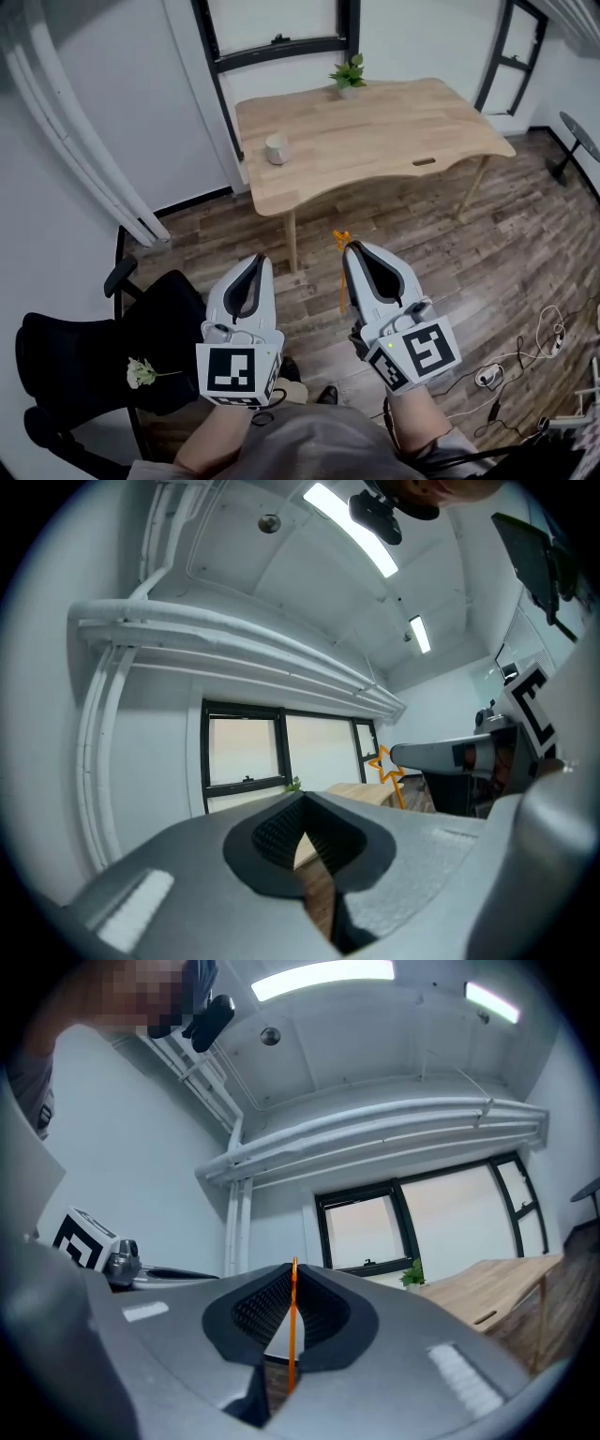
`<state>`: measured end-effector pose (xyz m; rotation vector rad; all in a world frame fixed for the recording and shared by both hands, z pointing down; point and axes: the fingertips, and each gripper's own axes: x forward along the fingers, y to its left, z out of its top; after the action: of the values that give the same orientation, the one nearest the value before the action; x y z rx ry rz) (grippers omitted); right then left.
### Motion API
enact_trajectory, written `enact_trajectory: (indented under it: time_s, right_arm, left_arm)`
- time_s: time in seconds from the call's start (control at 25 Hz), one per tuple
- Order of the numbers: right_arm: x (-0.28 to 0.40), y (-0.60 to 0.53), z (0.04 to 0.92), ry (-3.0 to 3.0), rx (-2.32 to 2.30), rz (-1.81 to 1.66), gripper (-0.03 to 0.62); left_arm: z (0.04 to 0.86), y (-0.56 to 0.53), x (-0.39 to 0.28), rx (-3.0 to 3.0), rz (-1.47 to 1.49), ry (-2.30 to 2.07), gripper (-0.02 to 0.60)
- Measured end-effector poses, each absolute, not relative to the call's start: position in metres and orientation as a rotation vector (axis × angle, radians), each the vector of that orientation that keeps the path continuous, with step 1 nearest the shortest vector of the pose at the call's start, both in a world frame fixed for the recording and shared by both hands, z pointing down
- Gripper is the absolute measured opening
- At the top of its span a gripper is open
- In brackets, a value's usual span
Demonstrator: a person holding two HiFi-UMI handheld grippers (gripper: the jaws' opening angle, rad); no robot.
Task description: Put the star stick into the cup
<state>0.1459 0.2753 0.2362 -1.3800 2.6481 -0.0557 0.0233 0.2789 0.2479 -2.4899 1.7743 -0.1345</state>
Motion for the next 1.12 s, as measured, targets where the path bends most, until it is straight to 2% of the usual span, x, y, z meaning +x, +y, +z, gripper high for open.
enact_trajectory:
  time_s: [1.12]
  right_arm:
    - [0.059, 0.008, 0.239, 2.67, -1.428, -0.042, 0.042]
  left_arm:
    - [0.261, 0.003, -0.05, -2.571, -0.051, 1.684, 0.0]
